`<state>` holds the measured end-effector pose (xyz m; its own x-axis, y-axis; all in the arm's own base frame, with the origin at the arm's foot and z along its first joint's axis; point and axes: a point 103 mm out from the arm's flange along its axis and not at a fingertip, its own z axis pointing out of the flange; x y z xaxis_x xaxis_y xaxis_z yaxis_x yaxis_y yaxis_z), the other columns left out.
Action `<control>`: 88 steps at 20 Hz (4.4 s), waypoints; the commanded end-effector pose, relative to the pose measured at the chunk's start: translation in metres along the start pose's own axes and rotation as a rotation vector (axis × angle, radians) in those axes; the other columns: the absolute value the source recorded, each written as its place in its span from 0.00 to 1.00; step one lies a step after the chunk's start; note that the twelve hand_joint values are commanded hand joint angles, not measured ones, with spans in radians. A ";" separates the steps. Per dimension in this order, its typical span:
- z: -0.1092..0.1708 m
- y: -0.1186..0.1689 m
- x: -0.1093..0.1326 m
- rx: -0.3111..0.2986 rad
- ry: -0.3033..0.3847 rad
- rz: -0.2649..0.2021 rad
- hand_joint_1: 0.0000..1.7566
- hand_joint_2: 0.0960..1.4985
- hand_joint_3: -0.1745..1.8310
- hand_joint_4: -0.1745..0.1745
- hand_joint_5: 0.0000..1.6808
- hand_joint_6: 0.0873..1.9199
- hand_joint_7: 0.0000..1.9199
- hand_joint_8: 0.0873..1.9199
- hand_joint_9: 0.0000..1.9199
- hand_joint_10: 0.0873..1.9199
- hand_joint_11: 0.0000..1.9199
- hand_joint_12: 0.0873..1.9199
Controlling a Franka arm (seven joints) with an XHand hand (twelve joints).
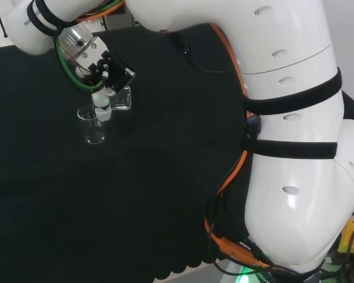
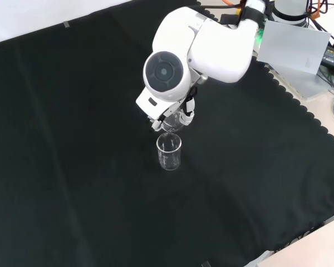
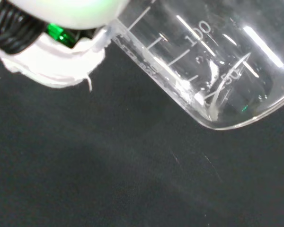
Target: Pour the water from the handheld beaker into the one on the table.
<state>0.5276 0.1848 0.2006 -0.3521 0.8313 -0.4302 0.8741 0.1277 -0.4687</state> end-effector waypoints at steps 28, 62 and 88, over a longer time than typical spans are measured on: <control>-0.016 0.002 0.016 0.066 -0.078 0.032 0.64 0.38 0.44 1.00 0.78 0.30 0.91 0.00 0.88 0.00 0.73 0.36; -0.025 0.006 0.025 0.124 -0.165 0.062 0.64 0.38 0.44 1.00 0.77 0.31 0.91 0.00 0.88 0.00 0.74 0.35; -0.028 0.008 0.022 0.158 -0.178 0.063 0.64 0.38 0.44 1.00 0.77 0.32 0.91 0.00 0.88 0.00 0.74 0.35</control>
<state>0.5356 0.2193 0.2075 -0.3656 0.7213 -0.5883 0.8373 -0.0212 -0.5463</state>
